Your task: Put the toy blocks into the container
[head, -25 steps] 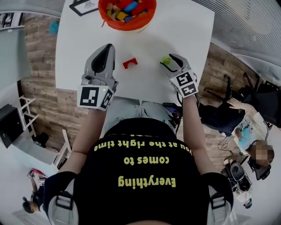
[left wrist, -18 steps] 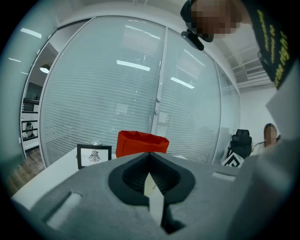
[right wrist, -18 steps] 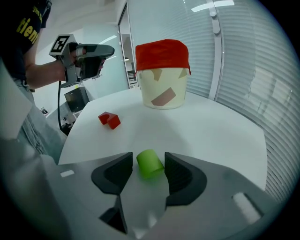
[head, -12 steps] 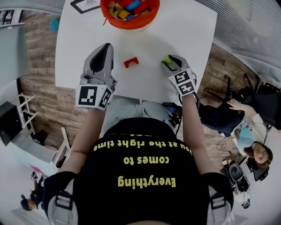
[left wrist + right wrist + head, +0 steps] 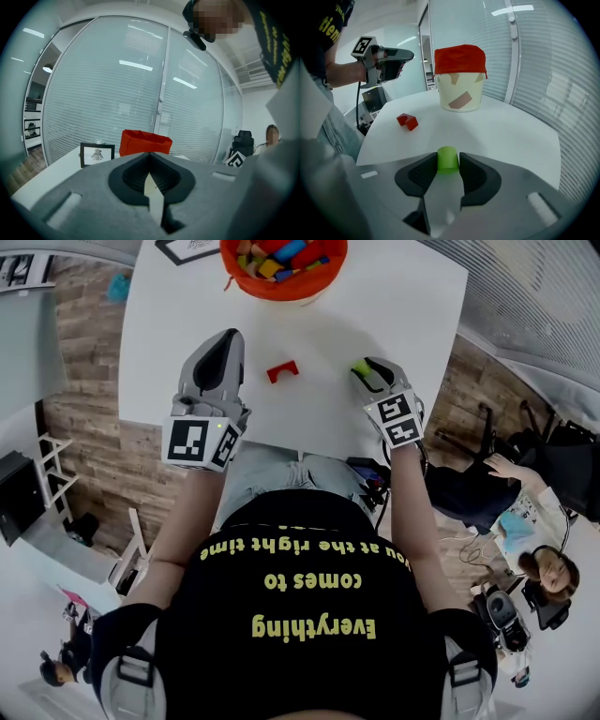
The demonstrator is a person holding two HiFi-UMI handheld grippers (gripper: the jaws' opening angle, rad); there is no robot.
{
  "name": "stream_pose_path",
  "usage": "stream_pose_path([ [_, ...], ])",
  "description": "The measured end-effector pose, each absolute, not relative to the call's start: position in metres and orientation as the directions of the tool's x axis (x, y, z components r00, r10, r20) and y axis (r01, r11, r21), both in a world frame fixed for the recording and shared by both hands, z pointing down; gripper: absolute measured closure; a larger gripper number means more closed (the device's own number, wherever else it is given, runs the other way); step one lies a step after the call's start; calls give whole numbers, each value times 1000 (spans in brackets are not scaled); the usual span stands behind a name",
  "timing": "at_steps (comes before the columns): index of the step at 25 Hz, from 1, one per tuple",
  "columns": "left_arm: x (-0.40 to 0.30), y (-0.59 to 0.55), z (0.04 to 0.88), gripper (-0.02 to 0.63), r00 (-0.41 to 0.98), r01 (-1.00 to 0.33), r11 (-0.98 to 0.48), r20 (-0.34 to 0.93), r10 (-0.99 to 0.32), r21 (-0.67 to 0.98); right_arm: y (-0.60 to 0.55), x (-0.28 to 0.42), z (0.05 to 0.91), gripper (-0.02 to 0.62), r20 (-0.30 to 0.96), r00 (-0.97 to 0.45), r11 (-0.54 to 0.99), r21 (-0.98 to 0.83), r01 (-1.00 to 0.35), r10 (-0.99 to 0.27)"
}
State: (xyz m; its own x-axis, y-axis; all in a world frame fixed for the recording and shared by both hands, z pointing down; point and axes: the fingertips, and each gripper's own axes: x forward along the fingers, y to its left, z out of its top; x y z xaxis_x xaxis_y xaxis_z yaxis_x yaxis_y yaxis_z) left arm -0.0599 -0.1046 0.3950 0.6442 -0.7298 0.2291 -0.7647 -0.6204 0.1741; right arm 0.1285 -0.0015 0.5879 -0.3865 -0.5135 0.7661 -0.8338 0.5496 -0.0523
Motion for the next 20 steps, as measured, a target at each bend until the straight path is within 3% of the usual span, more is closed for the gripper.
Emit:
stream_pose_path([
  [20,-59,-112,391,606,625,-780,-594,215,-751,196,-27,136,548,442,682,-402,521,-36,-853,-611],
])
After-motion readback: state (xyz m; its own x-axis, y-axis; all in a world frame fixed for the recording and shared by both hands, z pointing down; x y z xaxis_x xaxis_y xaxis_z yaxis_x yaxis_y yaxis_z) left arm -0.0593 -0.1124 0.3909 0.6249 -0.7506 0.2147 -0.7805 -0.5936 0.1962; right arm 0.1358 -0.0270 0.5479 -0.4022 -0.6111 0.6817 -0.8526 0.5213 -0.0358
